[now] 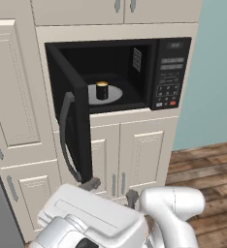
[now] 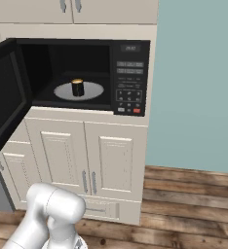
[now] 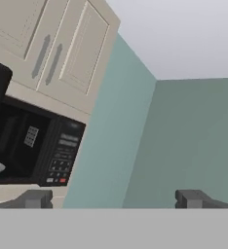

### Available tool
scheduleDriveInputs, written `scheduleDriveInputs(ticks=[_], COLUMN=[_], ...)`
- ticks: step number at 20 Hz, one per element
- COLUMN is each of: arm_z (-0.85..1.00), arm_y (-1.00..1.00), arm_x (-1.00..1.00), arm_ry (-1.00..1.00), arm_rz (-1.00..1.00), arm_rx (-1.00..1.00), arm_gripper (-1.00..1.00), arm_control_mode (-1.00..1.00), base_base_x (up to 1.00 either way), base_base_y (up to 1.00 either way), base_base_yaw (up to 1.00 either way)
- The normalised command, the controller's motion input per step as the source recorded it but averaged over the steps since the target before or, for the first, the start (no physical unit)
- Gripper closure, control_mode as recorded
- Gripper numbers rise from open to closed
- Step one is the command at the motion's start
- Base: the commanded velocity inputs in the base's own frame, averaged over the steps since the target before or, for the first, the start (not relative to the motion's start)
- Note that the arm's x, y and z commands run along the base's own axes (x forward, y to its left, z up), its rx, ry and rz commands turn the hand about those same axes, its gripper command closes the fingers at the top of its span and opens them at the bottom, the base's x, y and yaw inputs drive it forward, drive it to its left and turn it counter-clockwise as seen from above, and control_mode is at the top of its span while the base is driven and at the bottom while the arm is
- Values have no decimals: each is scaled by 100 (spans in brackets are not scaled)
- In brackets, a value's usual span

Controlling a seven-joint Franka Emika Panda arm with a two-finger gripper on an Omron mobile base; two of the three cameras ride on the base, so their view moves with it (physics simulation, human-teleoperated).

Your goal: Pick the mug from the counter and place it inside the microwave. Then close the microwave.

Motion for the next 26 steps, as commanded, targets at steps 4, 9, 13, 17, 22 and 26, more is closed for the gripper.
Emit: scheduleDriveInputs(ticks=[4,9,13,17,22,26], arm_z=[-29,-21,-4,-7,-17,-25], arm_y=[35,37,26,10,9,11], arm_x=[59,44,42,41,37,33], arm_ry=[0,0,0,0,0,0], arm_rz=[0,-4,-5,-8,-12,-5], arm_rx=[0,0,0,0,0,0], arm_gripper=[-100,-100,-100,-100,-100,-100], arm_control_mode=[-100,-100,-100,-100,-100,-100], base_base_x=[0,0,0,0,0,0], base_base_y=[0,0,0,0,0,0], base_base_yaw=[0,0,0,0,0,0])
